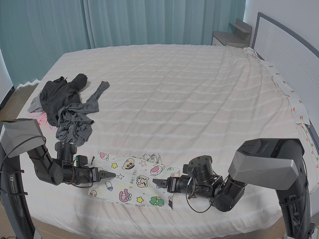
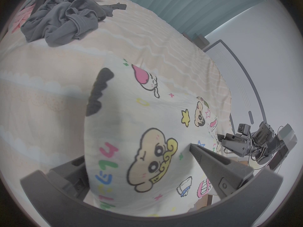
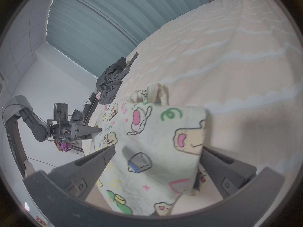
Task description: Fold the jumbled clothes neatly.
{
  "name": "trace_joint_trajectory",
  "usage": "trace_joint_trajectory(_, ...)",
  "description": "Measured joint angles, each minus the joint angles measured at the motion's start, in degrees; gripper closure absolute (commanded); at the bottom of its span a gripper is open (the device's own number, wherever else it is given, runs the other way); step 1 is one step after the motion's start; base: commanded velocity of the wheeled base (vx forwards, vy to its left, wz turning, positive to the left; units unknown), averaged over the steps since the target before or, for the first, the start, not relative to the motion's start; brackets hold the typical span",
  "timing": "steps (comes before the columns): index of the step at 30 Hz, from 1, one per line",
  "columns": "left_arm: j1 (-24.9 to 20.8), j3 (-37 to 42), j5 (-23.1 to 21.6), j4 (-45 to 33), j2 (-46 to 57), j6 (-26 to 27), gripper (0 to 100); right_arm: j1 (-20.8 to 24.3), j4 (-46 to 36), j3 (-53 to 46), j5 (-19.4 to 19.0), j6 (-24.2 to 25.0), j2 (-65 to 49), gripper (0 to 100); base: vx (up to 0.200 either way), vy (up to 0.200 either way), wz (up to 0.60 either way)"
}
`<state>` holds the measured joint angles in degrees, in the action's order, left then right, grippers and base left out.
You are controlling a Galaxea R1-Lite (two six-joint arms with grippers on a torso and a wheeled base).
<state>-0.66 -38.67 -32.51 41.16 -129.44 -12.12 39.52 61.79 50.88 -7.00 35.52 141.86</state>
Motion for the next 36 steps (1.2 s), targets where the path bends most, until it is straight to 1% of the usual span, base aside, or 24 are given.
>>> trace_joint_trajectory(4, -0.44, 0.35, -0.22, 0.01, 0.00, -0.06, 0, 1.29, 0.06, 0.29, -0.02, 0.06, 0.30, 0, 0.000, 0.000, 0.00)
trace_joint_trajectory(15, -0.94, 1.02, -0.27, -0.02, 0.45, -0.09, 0, 2.73, -0.40, 2.78, 0.00, 0.39, 2.00, 0, 0.000, 0.000, 0.00)
trace_joint_trajectory(16, -1.12, 1.13, -0.27, -0.02, 0.55, -0.09, 100, 2.90, -0.46, 3.00, 0.05, 0.39, 2.13, 100, 0.000, 0.000, 0.00)
trace_joint_trajectory(26, -2.43, 1.94, -0.20, 0.20, 2.04, -0.74, 100, 3.61, 0.04, 3.46, 0.54, 0.41, 2.82, 100, 0.000, 0.000, 0.00)
trace_joint_trajectory(36, -2.67, 2.05, 0.16, 0.20, 3.72, -4.05, 100, 3.61, 0.17, 3.17, 0.99, 0.41, 2.71, 100, 0.000, 0.000, 0.00)
